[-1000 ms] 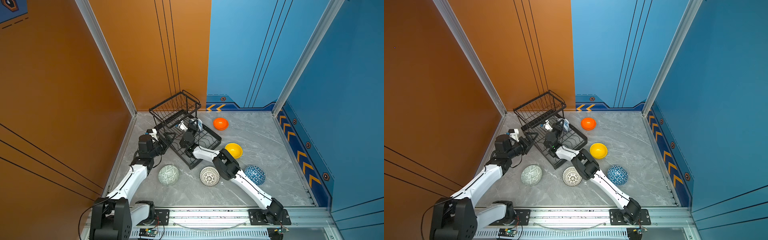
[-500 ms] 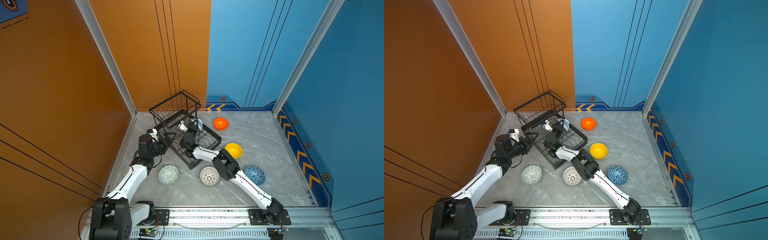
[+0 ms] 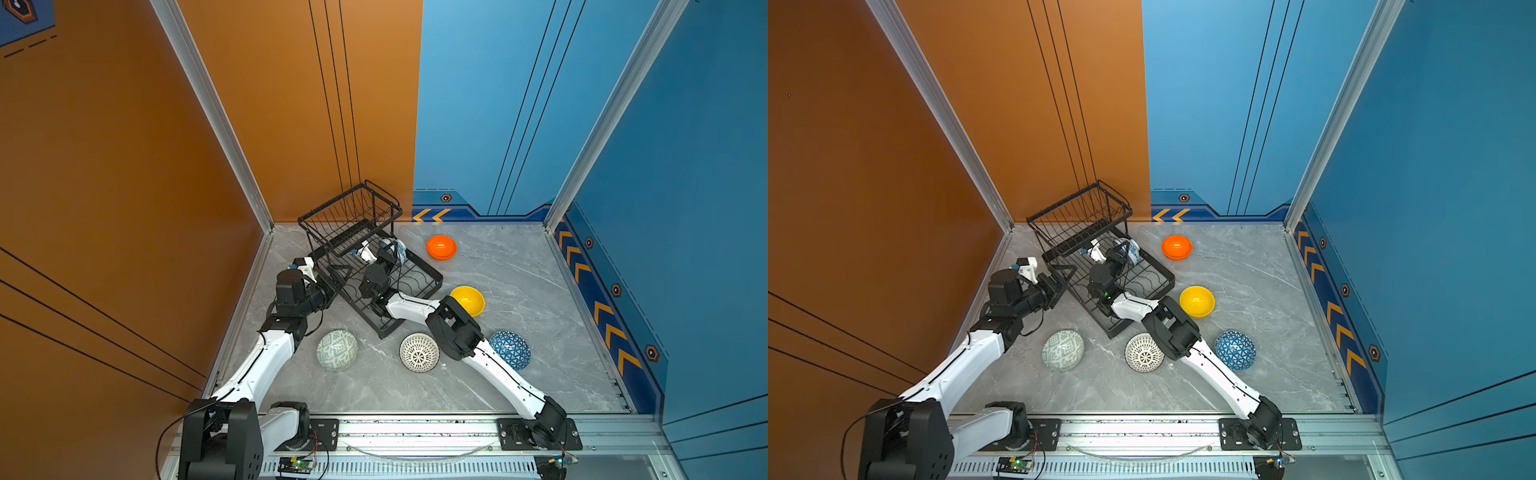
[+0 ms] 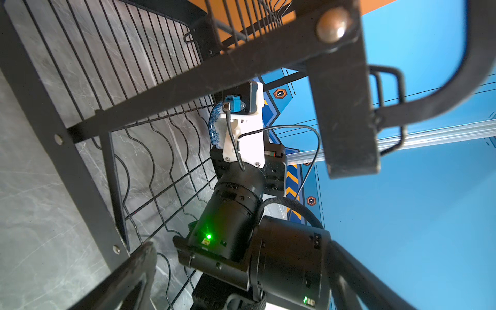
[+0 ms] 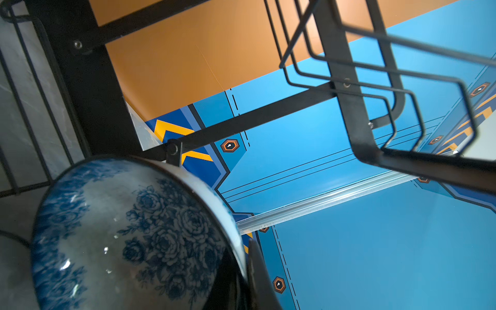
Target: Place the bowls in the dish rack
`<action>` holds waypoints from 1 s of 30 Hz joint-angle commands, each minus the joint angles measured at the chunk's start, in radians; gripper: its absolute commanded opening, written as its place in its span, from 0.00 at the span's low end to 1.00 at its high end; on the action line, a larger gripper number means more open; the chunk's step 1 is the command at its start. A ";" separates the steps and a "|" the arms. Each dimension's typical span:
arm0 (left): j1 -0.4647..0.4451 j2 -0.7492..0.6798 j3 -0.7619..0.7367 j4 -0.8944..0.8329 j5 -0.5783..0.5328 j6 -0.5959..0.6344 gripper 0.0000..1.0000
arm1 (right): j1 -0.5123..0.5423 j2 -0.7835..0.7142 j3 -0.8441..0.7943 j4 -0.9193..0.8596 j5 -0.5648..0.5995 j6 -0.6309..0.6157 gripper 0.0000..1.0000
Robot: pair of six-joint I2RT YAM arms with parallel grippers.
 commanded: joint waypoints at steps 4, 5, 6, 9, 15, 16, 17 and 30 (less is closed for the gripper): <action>0.007 -0.008 0.045 -0.032 -0.008 0.044 0.98 | 0.009 -0.018 -0.042 -0.217 0.103 0.146 0.00; 0.007 -0.006 0.045 -0.032 -0.007 0.044 0.98 | 0.008 -0.023 -0.043 -0.230 0.106 0.161 0.00; 0.007 -0.007 0.045 -0.033 -0.006 0.043 0.98 | 0.006 -0.028 -0.042 -0.246 0.112 0.181 0.00; 0.007 -0.016 0.039 -0.033 -0.007 0.041 0.98 | 0.003 -0.073 -0.065 -0.328 0.123 0.278 0.00; 0.018 -0.063 0.020 -0.056 -0.010 0.041 0.98 | -0.003 -0.241 -0.096 -0.885 0.069 0.806 0.00; 0.022 -0.070 0.015 -0.061 -0.009 0.040 0.98 | -0.005 -0.260 -0.096 -0.931 0.059 0.843 0.00; 0.024 -0.075 0.011 -0.062 -0.010 0.040 0.98 | -0.005 -0.272 -0.101 -0.950 0.052 0.860 0.00; 0.032 -0.103 0.014 -0.106 -0.012 0.040 0.98 | -0.010 -0.414 -0.047 -1.559 -0.185 1.387 0.00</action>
